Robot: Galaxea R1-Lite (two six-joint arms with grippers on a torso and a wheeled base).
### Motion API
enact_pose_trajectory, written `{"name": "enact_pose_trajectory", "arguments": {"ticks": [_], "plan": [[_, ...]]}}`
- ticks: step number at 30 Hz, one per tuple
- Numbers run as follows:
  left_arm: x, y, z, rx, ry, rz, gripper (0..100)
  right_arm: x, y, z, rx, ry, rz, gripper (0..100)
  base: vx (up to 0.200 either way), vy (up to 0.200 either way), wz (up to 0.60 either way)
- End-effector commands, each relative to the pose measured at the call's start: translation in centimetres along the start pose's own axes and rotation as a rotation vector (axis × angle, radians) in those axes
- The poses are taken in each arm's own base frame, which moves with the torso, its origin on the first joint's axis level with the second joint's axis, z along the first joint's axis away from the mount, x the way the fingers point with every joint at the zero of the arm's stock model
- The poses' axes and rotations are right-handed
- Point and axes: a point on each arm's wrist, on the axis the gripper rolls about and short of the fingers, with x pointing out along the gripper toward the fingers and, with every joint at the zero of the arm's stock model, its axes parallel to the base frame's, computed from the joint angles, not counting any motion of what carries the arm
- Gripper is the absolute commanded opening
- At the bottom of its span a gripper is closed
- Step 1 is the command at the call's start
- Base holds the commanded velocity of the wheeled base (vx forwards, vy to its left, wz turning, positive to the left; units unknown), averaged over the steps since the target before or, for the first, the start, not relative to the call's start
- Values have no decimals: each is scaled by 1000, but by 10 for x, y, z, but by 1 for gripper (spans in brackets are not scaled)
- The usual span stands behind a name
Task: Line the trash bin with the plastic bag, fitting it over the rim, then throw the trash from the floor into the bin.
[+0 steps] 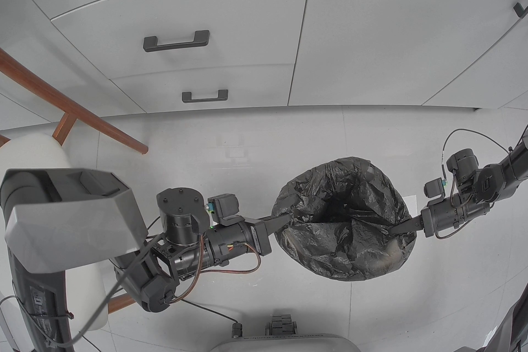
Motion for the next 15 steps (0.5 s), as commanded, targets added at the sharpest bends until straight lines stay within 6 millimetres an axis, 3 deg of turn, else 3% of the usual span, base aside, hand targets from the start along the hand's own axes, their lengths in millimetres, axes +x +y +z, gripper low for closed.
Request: {"name": "enact_pose_trajectory", "arguments": {"ticks": [1, 5, 6, 15], "plan": [[0, 2, -4, -6, 12, 7, 0, 1, -1, 0, 2, 3, 2, 0, 0, 0, 0], [0, 3, -5, -7, 14, 12, 0, 2, -1, -1, -16, 7, 4, 0, 0, 0, 0], [-1, 2, -5, -7, 15, 10, 0, 2, -1, -1, -25, 7, 4, 100, 0, 0, 0], [-8, -2, -4, -9, 20, 10, 0, 2, -1, 1, -28, 7, 4, 100, 0, 0, 0]]}}
